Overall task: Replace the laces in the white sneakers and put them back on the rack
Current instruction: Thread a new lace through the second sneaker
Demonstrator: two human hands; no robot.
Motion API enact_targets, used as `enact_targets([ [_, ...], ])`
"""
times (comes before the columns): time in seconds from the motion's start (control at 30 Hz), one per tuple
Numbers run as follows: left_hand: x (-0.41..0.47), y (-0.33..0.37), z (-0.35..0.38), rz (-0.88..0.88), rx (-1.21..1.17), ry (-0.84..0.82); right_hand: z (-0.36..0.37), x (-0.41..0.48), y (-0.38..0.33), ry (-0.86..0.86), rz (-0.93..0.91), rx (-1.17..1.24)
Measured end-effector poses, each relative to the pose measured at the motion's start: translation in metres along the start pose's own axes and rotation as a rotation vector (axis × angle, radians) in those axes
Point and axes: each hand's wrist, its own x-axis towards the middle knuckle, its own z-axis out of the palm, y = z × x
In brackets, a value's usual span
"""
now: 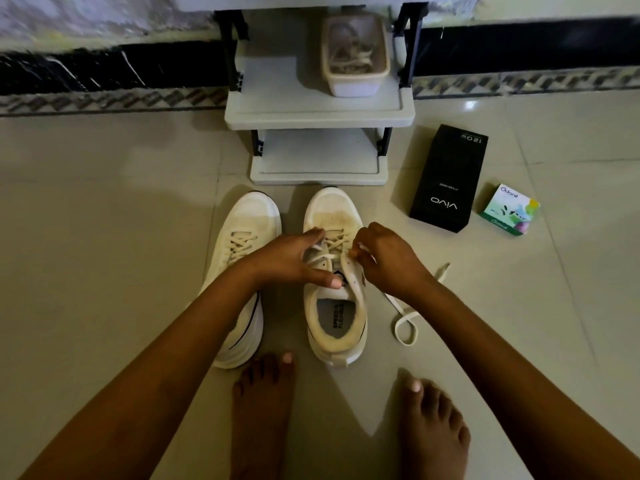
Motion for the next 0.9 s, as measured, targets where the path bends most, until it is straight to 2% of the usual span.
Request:
enact_targets([
  [0.07, -0.001, 0.000, 0.000, 0.006, 0.003, 0.002, -0.006, 0.002, -0.001, -0.038, -0.002, -0.010],
  [0.1, -0.001, -0.001, 0.001, 0.009, 0.003, 0.002, -0.012, 0.001, -0.004, -0.045, 0.025, 0.108],
  [0.13, -0.001, -0.001, 0.000, 0.012, -0.001, 0.002, -0.022, -0.001, -0.009, -0.057, 0.084, 0.340],
  [0.2, -0.001, -0.002, 0.000, 0.023, -0.015, -0.001, -0.048, -0.005, -0.023, -0.084, 0.198, 1.014],
  [0.23, -0.001, -0.002, 0.000, 0.024, -0.013, -0.007, -0.061, -0.008, -0.025, -0.040, 0.209, 1.299],
  [0.27, -0.001, -0.002, 0.000, 0.017, -0.006, -0.011, -0.073, -0.010, -0.025, 0.024, 0.197, 1.475],
  [0.3, -0.001, -0.002, 0.000, 0.009, 0.001, -0.013, -0.083, -0.010, -0.024, 0.082, 0.182, 1.519],
  [0.33, 0.000, -0.001, 0.000, 0.003, 0.006, -0.014, -0.088, -0.009, -0.023, 0.129, 0.183, 1.428],
  [0.4, 0.000, -0.001, 0.000, -0.004, 0.017, -0.013, -0.084, -0.005, -0.018, 0.160, 0.240, 0.967],
  [0.5, 0.000, -0.001, 0.001, -0.005, 0.041, -0.009, -0.049, -0.001, -0.007, -0.042, 0.277, 0.283],
  [0.57, 0.001, -0.002, 0.001, -0.004, 0.039, -0.004, -0.020, -0.004, -0.004, -0.182, 0.211, 0.050],
  [0.63, 0.001, -0.003, 0.002, -0.010, 0.032, -0.006, -0.010, -0.007, -0.005, -0.164, 0.172, 0.042],
  [0.73, 0.002, -0.004, 0.003, -0.006, 0.023, -0.003, -0.019, -0.004, -0.002, -0.058, 0.185, 0.305],
  [0.83, 0.004, -0.002, 0.005, 0.009, 0.039, 0.003, -0.020, -0.008, 0.000, -0.043, 0.261, 0.633],
  [0.9, 0.005, -0.001, 0.005, 0.013, 0.053, 0.010, -0.015, -0.014, 0.000, -0.024, 0.309, 0.684],
])
